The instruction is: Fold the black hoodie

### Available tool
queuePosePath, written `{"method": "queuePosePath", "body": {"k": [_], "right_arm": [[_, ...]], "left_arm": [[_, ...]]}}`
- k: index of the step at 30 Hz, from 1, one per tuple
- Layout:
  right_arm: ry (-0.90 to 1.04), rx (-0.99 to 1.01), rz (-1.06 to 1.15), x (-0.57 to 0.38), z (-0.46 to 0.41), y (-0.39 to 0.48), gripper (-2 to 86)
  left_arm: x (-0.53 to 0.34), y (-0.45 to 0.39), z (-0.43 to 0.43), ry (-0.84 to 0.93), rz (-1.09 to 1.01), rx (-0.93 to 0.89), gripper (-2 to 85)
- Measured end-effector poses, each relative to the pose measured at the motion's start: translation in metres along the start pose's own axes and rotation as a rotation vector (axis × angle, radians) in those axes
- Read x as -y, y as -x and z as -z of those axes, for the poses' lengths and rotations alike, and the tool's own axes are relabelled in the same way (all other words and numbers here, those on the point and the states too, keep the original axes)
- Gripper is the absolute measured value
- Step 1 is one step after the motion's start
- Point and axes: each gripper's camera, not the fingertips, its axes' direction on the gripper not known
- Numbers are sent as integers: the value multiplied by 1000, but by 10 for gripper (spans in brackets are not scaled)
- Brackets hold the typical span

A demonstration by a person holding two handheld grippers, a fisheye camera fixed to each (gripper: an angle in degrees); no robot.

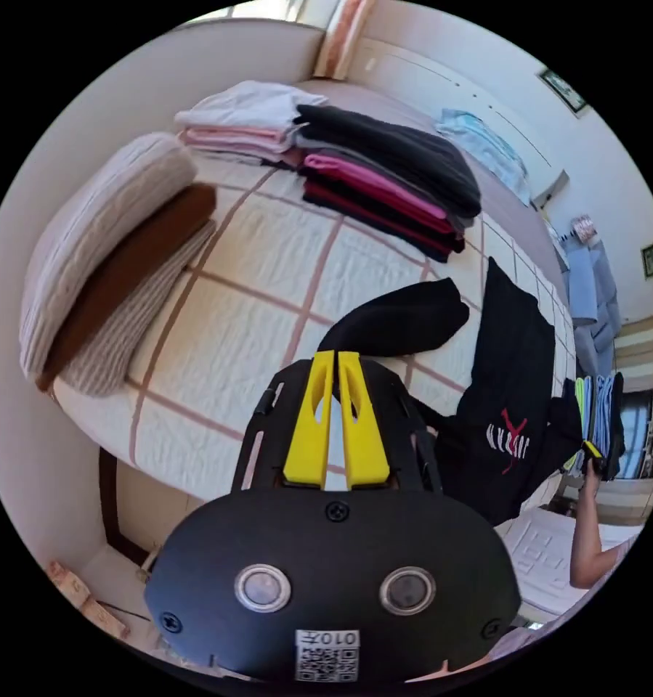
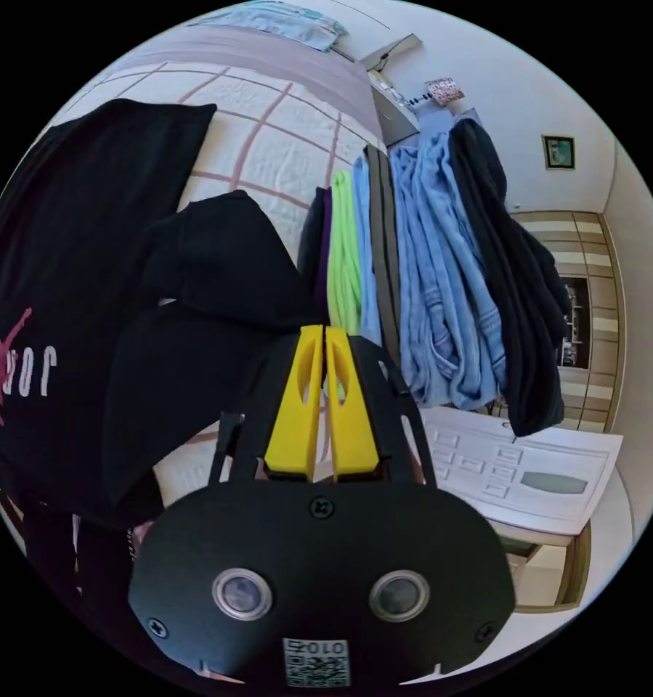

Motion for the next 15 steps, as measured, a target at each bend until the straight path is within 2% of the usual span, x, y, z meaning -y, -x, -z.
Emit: {"method": "queuePosePath", "body": {"k": [2,4,8,9,10,11,13,15], "right_arm": [[73,3,7,-17,-21,-21,28],[138,-32,74,-32,-39,-22,28],[228,-195,332,-63,-75,13,26],[257,-172,333,-70,-82,15,24],[255,-129,299,-73,-81,11,24],[246,5,186,-77,-76,-4,24],[237,184,-6,-89,-68,-33,25],[93,381,-226,-113,-41,-72,29]], "left_arm": [[-27,48,-12,113,116,-19,1],[-47,67,-24,147,183,-51,3],[-49,73,-35,185,163,-65,18],[-46,73,-38,217,153,-84,22],[-42,73,-42,284,145,-106,32],[-40,72,-41,332,122,-114,39],[-39,69,-28,343,95,-88,48],[-40,66,-7,309,98,-27,56]]}}
